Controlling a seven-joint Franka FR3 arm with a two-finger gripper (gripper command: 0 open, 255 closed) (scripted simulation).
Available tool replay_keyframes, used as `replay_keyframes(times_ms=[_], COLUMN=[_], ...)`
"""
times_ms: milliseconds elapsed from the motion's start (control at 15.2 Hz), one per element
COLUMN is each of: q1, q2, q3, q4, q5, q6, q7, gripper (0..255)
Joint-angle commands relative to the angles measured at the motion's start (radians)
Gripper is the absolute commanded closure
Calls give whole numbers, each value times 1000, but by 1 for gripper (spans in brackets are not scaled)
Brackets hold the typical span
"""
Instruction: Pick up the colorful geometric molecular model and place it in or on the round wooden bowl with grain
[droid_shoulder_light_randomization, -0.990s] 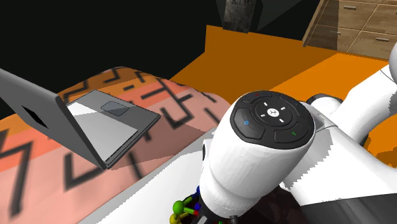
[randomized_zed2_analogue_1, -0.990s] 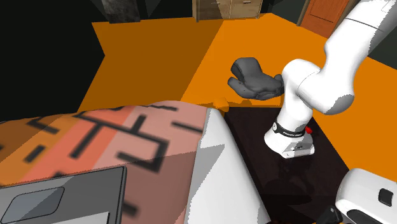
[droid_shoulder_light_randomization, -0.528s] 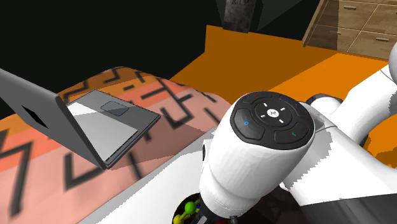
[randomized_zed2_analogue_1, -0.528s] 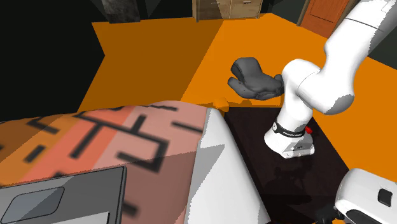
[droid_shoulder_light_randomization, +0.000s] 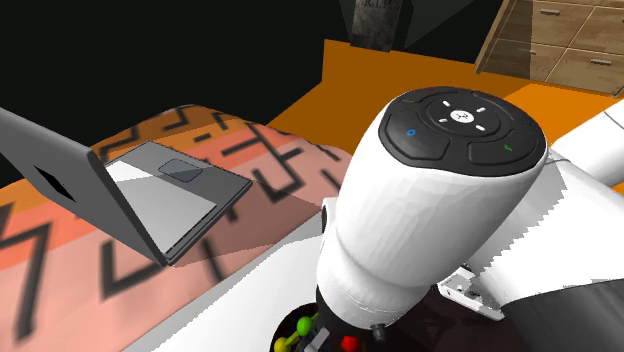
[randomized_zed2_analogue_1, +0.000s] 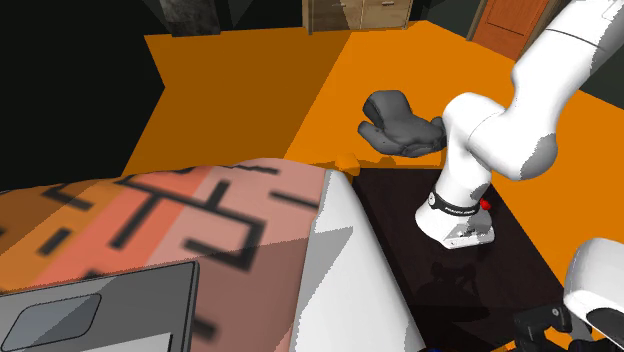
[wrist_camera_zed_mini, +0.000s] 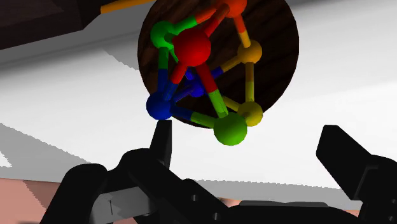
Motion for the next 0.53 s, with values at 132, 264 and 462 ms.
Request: replay_keyframes(times_ms=[132,264,462], q1=[7,7,7], q2=[-14,-14,-14], q3=[-11,-11,-11], q4=[19,19,19], q5=[6,6,6], q6=[-33,-33,-33], q7=[-2,-2,-2], gripper=[0,0,0])
